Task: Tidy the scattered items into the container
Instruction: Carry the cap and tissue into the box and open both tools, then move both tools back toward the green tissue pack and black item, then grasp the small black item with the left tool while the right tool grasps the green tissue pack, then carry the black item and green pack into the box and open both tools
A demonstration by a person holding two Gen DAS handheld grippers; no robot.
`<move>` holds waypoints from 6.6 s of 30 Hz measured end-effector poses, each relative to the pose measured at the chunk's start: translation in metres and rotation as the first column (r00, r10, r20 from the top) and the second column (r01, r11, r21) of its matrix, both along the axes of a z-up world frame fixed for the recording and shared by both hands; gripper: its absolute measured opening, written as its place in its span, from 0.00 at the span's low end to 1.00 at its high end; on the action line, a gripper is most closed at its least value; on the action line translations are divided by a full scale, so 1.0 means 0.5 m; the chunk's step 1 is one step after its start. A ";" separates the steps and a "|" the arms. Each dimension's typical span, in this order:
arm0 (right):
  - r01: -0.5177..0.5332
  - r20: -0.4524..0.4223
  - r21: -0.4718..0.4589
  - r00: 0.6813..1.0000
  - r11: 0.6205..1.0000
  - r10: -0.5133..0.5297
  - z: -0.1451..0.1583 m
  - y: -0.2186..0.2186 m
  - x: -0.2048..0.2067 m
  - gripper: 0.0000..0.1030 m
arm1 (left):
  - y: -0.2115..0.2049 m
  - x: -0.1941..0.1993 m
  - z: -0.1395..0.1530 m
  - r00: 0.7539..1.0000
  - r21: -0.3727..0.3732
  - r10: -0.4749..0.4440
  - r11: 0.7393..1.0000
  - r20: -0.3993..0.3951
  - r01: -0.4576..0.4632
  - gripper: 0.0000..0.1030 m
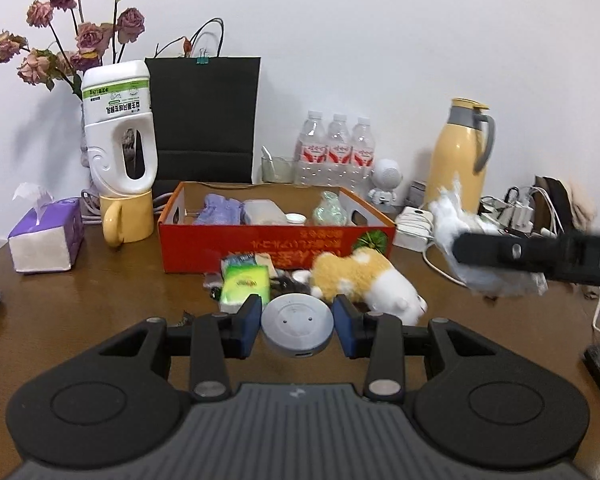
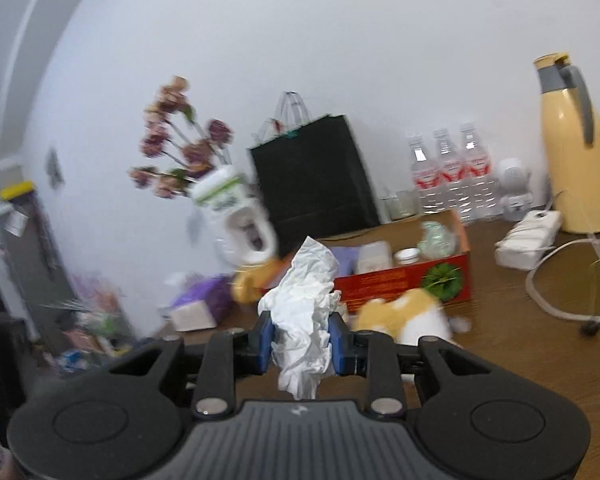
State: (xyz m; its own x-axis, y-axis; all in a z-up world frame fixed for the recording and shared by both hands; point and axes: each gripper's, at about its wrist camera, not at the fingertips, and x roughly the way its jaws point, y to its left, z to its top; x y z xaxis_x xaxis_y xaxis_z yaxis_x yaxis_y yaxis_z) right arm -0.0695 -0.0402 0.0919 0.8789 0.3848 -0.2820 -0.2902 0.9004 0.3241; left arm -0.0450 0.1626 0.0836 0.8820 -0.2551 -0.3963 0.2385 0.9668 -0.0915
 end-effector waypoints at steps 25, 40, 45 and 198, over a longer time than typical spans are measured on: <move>-0.030 -0.521 -0.367 0.835 0.930 -0.179 0.004 0.009 0.781 0.27 | -0.089 0.719 -0.045 0.850 -0.021 -0.003 1.000 -0.527 -0.009 0.39; -0.091 -0.683 -0.351 0.705 0.932 -0.188 0.000 0.031 0.816 0.50 | -0.058 0.718 0.025 0.820 0.072 0.003 0.996 -0.572 0.047 0.75; -0.057 -0.637 -0.363 0.743 0.930 -0.203 0.108 0.023 0.785 0.63 | -0.028 0.693 0.120 0.839 0.110 0.066 0.994 -0.540 -0.007 0.97; -0.050 -0.442 -0.146 0.897 0.988 -0.020 -0.032 0.007 0.667 0.43 | 0.013 0.624 -0.016 0.906 -0.075 -0.045 0.997 -0.420 0.015 0.10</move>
State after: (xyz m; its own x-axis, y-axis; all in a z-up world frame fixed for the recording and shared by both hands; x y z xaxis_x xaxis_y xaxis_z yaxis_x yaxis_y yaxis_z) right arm 0.2642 -0.0367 0.0757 0.6446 0.3196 -0.6945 -0.1628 0.9450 0.2837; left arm 0.2669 0.1692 0.0758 0.6284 -0.3184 -0.7098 0.1919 0.9477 -0.2551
